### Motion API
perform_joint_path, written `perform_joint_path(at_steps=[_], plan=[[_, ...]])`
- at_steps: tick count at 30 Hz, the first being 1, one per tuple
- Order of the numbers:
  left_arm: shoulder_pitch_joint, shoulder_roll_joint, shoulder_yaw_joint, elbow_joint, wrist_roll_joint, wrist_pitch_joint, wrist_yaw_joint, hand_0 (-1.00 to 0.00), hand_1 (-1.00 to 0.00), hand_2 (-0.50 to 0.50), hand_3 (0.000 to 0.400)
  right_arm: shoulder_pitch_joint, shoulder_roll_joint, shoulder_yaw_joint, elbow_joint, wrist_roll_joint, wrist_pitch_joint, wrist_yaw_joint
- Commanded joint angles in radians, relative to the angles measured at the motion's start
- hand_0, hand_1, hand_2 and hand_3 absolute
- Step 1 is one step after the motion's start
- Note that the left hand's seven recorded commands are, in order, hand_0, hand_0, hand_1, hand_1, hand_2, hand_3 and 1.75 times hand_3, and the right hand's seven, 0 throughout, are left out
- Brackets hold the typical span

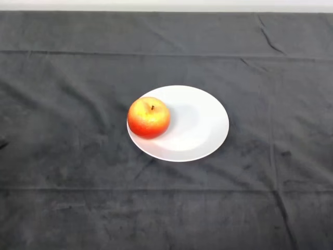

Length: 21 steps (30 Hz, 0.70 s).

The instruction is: Move the apple to the plate

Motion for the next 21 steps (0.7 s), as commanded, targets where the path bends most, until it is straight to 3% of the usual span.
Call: perform_joint_path(at_steps=[1,13,21], plan=[[0.038,0.053,0.048,-0.033,-0.016,-0.043,-0.006,0.00,0.00,0.00,0.000,0.011,-0.025,-0.0178,0.001,-0.0041,-0.008,-0.0102],[0.065,0.029,0.198,0.093,-0.056,-0.102,-0.062,0.00,0.00,0.00,0.000,0.011,-0.025,-0.0180,0.001,-0.0037,-0.007,-0.0105],[0.018,0.006,0.266,0.223,-0.056,-0.154,-0.092,0.00,0.00,0.00,0.000,0.010,-0.026,-0.0183,0.002,-0.0034,-0.007,-0.0101]])
